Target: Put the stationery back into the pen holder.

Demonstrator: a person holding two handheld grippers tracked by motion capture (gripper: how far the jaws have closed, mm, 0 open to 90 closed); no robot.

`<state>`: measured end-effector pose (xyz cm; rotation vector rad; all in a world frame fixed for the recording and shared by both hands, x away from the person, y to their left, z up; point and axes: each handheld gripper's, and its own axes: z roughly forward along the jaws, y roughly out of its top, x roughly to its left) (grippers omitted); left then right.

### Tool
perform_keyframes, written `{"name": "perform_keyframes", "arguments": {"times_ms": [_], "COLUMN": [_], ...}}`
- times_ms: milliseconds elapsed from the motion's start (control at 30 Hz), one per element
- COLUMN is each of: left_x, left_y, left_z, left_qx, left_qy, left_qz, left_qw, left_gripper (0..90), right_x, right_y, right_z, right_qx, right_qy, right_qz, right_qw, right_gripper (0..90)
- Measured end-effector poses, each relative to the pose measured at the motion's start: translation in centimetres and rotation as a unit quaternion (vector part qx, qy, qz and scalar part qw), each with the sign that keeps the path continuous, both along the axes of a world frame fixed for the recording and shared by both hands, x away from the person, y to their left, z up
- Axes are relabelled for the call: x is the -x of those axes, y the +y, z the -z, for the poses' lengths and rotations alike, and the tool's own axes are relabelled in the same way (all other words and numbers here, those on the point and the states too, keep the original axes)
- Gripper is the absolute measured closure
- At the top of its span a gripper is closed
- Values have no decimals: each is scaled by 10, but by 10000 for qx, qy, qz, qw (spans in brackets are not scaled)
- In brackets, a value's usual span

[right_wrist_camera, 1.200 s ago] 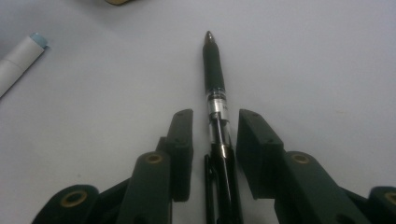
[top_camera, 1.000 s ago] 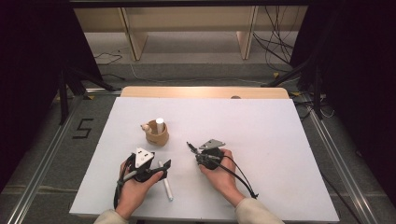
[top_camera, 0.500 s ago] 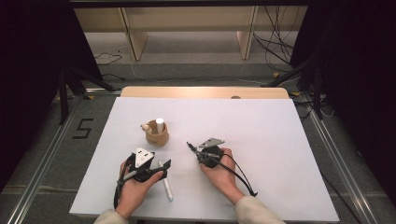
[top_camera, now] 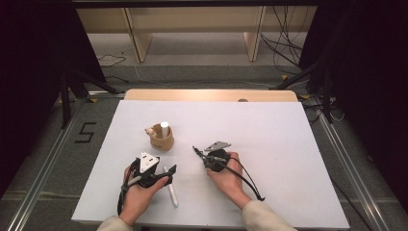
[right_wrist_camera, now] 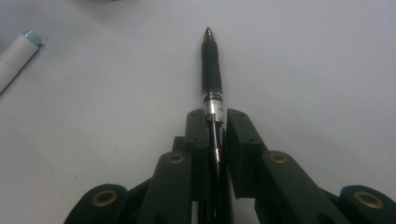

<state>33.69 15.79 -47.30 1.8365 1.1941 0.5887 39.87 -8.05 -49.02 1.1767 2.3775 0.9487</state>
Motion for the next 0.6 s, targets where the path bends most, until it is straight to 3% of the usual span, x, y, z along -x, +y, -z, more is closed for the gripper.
{"name": "perform_keyframes", "arguments": {"times_ms": [600], "left_x": [-1], "left_y": [0], "left_z": [1], "left_qx": [-1], "left_qy": [1], "left_qz": [8], "left_qw": [10000], "left_gripper": [309], "right_x": [-2], "right_y": [-5], "right_z": [0], "right_qx": [-268], "right_qy": [87], "right_qz": [15], "right_qw": [9996], "right_gripper": [802]}}
